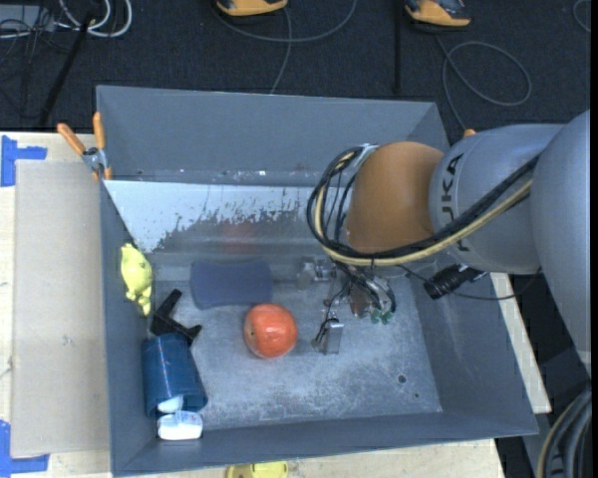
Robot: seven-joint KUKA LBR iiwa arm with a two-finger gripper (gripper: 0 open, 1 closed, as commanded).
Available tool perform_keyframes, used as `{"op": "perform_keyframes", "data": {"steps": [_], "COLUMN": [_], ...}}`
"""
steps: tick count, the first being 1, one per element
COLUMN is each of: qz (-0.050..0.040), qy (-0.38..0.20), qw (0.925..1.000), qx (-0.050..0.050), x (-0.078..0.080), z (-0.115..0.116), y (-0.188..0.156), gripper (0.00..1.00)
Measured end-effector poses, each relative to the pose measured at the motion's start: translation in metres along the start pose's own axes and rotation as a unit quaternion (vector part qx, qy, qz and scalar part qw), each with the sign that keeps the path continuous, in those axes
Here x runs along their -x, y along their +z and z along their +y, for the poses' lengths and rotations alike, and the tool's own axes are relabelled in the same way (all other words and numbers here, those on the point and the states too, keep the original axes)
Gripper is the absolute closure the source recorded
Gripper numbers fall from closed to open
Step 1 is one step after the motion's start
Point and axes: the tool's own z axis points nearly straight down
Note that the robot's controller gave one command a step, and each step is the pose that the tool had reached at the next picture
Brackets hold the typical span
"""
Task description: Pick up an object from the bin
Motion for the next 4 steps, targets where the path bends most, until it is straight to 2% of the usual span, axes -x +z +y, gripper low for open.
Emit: {"op": "perform_keyframes", "data": {"steps": [1,2,3,4], "qz": [0.0020,0.0019,0.0018,-0.0026], "qy": [0.012,-0.058,-0.058,-0.086], "qw": [0.9999,0.9983,0.9983,0.9963], "qx": [-0.001,0.000,0.000,0.000], "x": [-0.007,-0.035,-0.035,-0.020], "z": [0.042,0.067,0.067,0.033], "y": [0.021,0.030,0.030,-0.145], "gripper": [0.00,1.00,1.00,1.00]}}
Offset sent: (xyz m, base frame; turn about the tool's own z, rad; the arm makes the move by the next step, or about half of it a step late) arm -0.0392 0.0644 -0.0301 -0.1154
